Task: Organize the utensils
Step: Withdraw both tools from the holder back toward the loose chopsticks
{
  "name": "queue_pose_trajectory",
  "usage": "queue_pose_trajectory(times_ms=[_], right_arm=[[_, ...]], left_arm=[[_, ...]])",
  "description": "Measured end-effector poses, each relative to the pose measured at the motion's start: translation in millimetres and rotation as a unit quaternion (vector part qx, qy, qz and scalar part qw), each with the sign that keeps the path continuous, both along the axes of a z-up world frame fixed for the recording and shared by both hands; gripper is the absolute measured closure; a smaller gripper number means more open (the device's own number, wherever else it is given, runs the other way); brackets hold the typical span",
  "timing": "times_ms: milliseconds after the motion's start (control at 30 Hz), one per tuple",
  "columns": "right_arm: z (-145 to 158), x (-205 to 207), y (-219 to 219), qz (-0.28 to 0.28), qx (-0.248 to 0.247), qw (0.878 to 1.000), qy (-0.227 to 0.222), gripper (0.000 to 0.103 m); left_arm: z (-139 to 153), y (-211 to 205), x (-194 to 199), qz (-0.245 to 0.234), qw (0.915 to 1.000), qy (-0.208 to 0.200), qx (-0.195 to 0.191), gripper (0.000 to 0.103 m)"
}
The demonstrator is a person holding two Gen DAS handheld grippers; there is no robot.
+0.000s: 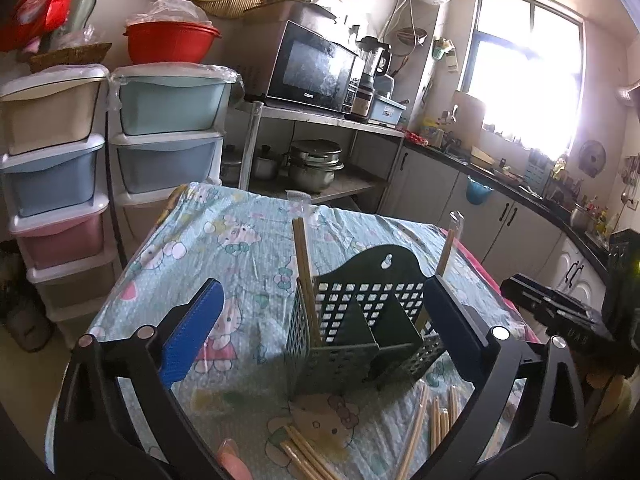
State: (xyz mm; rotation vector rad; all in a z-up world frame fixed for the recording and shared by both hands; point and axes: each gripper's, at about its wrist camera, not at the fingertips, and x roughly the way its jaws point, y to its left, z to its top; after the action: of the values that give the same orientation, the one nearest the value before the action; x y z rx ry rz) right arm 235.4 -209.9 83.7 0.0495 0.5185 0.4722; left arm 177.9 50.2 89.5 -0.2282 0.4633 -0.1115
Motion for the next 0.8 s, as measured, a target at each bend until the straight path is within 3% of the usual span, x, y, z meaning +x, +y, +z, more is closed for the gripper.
queue_pose_trajectory(times_ms=[800], right_arm=[[-40,-43,0,0.019,-0.020,0.999,0.036,0.053]], left_arm=[[-33,-7,-40,-0.012,0.9993,0.027,-0.021,0.011]])
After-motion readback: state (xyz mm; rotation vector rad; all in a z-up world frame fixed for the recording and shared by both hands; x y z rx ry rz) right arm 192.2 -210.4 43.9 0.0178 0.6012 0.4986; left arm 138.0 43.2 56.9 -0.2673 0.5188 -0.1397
